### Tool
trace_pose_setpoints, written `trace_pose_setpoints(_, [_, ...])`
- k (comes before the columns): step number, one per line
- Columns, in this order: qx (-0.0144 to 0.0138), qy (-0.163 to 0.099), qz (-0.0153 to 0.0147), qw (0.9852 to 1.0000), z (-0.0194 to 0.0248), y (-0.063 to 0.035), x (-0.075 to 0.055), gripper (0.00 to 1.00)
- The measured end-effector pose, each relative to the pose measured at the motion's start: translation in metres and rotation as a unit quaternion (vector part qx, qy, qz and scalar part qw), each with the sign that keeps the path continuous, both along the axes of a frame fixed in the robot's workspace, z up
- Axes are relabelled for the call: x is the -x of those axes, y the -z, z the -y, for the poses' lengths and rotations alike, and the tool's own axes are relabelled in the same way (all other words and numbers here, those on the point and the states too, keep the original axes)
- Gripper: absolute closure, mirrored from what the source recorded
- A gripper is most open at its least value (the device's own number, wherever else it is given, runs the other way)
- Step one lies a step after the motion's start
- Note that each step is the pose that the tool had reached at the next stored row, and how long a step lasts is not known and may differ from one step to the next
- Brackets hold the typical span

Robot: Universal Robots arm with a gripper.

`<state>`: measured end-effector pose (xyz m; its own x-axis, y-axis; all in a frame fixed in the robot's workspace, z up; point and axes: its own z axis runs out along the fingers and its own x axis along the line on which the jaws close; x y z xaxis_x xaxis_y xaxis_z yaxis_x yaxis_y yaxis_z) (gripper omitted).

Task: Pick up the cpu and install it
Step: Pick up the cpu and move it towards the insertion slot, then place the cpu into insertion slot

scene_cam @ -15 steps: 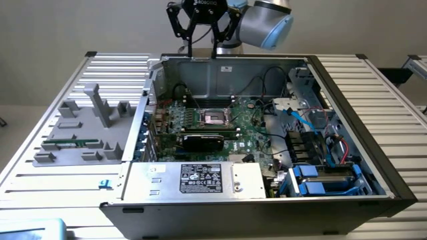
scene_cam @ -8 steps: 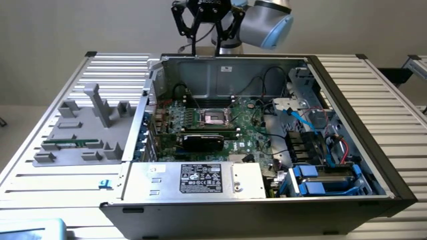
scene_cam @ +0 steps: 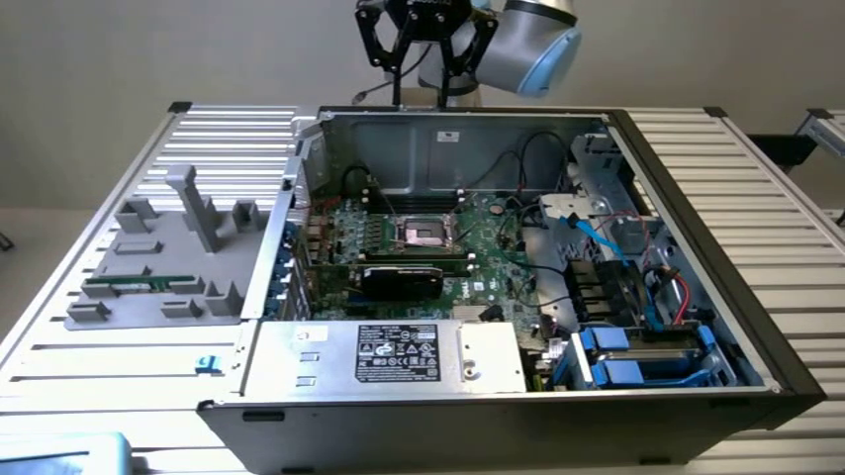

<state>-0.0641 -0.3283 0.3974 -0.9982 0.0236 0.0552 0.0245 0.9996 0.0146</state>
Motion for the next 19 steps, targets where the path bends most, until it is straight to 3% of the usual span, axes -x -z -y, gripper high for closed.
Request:
trace_pose_setpoints(6, [-0.0051,-0.007,0.0,1.0,-0.0003,0.0005,-0.0001,0.45])
trace_pose_setpoints(19, [-0.0054,-0.012,-0.0001,0.9999,-0.0002,0.0005,-0.0002,0.45])
